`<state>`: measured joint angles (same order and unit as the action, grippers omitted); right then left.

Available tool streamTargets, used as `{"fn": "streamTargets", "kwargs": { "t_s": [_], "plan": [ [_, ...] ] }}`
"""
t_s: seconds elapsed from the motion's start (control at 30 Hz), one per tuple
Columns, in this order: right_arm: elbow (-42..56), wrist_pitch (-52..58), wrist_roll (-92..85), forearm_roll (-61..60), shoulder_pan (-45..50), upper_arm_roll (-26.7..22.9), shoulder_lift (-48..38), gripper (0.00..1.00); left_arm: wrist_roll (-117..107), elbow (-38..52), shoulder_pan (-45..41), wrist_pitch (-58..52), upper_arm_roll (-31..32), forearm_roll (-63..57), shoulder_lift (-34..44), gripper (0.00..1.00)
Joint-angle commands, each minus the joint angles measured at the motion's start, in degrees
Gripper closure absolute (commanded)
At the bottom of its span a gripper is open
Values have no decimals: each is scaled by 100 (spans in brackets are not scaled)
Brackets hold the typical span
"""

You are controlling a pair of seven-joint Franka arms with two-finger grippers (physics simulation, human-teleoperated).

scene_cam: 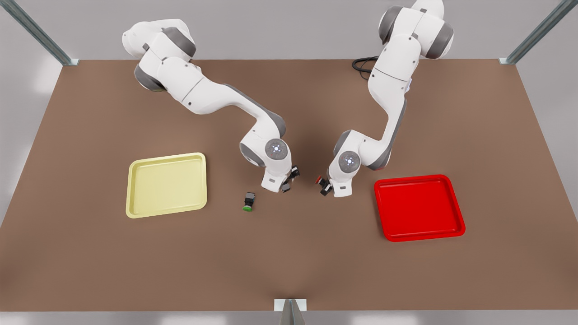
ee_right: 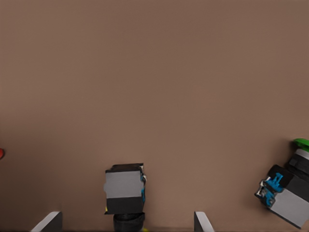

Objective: Place the switches on the corresponding trays according to their colors

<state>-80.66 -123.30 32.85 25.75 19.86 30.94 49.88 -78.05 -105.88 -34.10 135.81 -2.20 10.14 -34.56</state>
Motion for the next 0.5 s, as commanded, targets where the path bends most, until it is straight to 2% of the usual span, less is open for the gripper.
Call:
{"fn": "streamTargets", "kwargs": {
  "t_s": [0.0, 0.17, 0.27, 0.3, 0.33, 0.37, 0.4, 0.47],
  "plan": [
    [-3, -10, -86, 0, 0, -1, 22, 0, 0, 6, 0, 24, 0, 49, -15, 0],
    [41, -291, -95, 307, 88, -62, 312, 0, 26, -3, 0, 130, 0, 40, -103, 0],
    [111, -291, -121, 527, 237, -80, 408, 8, 35, 6, 0, 130, 0, 49, -173, 0],
    [278, -274, -121, 746, 255, -71, 549, 15, 18, 6, 9, 130, 9, 58, -173, 9],
    [331, -265, -121, 809, 255, -71, 593, 23, 26, 6, 9, 138, 0, 181, -173, 24],
    [322, -274, -121, 870, 246, -71, 593, 26, 26, 6, 9, 147, 0, 190, -182, 28],
    [279, -291, -130, 870, 185, -71, 593, 26, 26, 6, 9, 252, 9, 269, -182, 28],
    [208, -291, -121, 879, 167, -71, 584, 34, 35, 6, 9, 270, 9, 269, -182, 27]
  ]
}}
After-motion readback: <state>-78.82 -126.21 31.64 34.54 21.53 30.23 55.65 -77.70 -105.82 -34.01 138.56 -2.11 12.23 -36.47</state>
